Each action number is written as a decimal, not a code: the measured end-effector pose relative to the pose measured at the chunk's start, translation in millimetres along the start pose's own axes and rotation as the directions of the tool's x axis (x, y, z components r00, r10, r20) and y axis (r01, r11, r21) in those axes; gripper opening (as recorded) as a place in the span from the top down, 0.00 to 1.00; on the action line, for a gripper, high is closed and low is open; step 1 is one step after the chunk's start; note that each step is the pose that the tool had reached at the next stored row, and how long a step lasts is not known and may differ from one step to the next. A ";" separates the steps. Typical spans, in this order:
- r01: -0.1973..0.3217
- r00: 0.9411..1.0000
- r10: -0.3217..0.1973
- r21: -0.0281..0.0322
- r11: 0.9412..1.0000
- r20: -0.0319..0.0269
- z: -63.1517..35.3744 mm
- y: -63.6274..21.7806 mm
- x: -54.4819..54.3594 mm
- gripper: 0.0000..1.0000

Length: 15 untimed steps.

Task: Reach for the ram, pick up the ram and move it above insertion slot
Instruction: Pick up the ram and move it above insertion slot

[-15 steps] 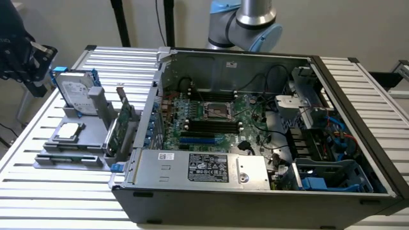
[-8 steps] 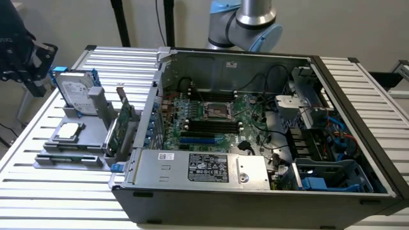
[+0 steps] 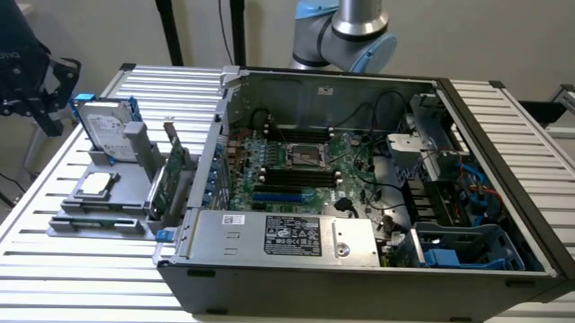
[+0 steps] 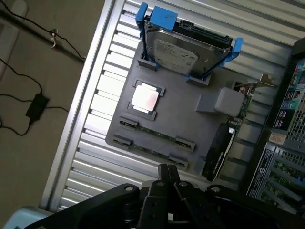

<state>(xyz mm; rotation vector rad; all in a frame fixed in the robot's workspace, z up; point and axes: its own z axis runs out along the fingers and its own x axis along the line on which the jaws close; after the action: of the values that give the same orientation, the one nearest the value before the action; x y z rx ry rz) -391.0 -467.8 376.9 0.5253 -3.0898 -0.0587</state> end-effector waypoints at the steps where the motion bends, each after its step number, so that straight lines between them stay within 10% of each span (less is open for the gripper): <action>1: 0.018 1.000 -0.018 0.000 1.000 -0.001 0.0 0.0 0.0 0.89; 7: 0.127 0.992 -0.127 0.000 0.992 -0.005 0.0 0.0 0.0 0.89; 15: 0.270 0.963 -0.270 -0.001 0.963 -0.010 0.0 0.0 0.0 0.89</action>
<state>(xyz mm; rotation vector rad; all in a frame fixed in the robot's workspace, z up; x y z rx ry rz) -391.1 -467.8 376.9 0.9400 -2.9846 -0.0566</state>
